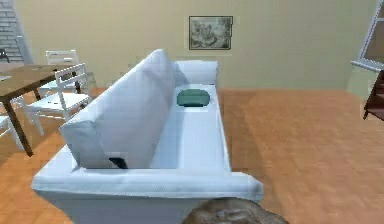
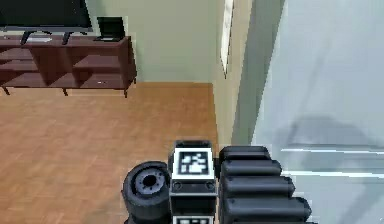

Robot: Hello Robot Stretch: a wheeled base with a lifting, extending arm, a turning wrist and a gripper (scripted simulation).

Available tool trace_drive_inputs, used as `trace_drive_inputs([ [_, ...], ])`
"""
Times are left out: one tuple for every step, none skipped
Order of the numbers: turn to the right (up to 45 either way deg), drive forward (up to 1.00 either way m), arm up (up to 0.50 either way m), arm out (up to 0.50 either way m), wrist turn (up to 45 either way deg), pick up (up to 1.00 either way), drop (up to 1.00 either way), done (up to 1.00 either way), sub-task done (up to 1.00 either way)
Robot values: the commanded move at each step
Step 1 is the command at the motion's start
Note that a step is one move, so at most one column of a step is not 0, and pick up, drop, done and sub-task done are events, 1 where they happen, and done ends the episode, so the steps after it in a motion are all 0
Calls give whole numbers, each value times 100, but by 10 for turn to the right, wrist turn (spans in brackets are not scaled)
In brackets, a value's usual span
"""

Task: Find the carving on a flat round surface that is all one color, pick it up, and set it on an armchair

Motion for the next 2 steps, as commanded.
trace_drive_inputs([
  [-450, 0, 0, 0, 0, 0, 0, 0, 0],
  [-390, 0, 0, 0, 0, 0, 0, 0, 0],
])
